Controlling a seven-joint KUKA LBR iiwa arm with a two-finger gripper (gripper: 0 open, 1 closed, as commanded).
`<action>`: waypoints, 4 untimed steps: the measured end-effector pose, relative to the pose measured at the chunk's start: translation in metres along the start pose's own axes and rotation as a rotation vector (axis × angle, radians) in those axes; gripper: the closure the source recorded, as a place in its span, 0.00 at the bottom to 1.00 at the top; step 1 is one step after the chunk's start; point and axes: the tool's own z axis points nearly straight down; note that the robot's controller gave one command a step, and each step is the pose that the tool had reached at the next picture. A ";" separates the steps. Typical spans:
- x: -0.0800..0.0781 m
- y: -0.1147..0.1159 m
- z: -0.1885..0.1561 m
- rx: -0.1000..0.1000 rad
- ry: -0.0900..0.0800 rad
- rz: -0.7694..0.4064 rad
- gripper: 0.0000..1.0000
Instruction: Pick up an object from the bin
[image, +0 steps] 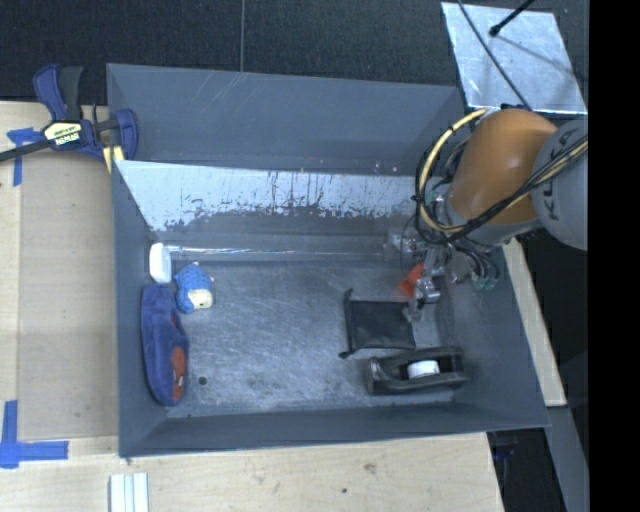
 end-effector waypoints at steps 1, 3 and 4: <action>-0.003 -0.030 0.016 0.001 -0.001 -0.281 0.00; 0.003 -0.039 -0.134 0.005 -0.008 -0.279 1.00; -0.001 -0.059 -0.139 0.001 -0.003 -0.243 1.00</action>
Offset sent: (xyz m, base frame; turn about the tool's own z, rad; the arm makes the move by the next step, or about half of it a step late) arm 0.0071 -0.0271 -0.0157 -0.2840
